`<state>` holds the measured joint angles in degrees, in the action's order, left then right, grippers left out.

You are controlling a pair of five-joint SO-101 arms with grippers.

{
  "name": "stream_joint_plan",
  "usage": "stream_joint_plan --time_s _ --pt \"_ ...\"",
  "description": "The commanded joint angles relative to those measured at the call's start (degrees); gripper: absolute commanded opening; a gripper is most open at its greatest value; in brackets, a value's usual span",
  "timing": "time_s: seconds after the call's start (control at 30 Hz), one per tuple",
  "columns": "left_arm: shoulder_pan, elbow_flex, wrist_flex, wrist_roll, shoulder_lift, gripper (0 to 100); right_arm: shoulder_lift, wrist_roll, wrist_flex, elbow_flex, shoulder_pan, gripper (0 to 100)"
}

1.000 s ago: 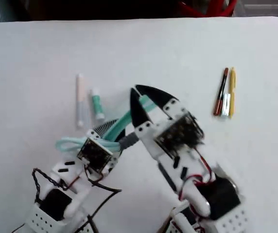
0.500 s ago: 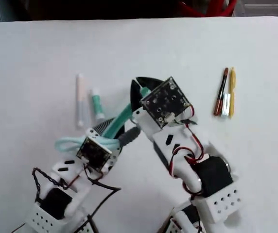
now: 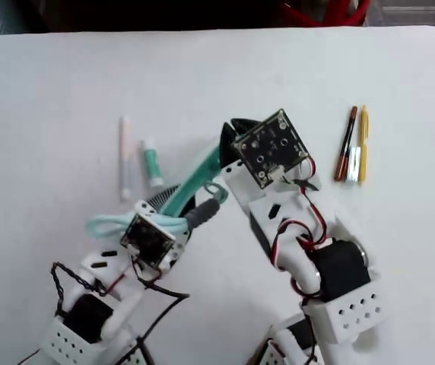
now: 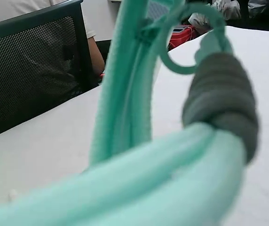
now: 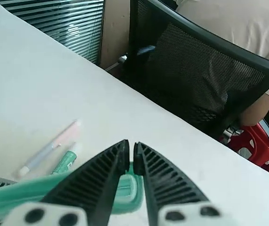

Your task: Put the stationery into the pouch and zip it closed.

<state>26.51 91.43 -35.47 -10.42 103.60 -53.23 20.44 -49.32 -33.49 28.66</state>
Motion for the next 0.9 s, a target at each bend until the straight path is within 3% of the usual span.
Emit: stream_joint_plan --time_s 0.0,0.27,0.4,0.6,0.77,0.87 --pt "-0.4 -0.44 1.41 -0.26 0.66 2 2.51 -0.26 -4.09 -0.09 2.15 1.8" --pt "-0.48 -0.26 2.55 -0.26 0.75 2 0.92 0.26 -20.53 7.03 5.76 1.8" --pt "-2.24 1.41 5.63 -0.26 0.75 2 0.48 0.26 -24.57 11.96 10.24 1.8" --pt "-2.95 1.58 5.63 -0.09 0.75 2 1.1 0.35 -27.82 18.81 10.51 1.8" --pt "-2.95 1.58 5.63 -0.18 0.75 2 0.48 5.1 -27.74 21.19 3.21 1.8" --pt "-2.86 1.58 5.63 -0.18 0.75 2 1.01 2.64 -25.63 24.18 -0.4 1.8"
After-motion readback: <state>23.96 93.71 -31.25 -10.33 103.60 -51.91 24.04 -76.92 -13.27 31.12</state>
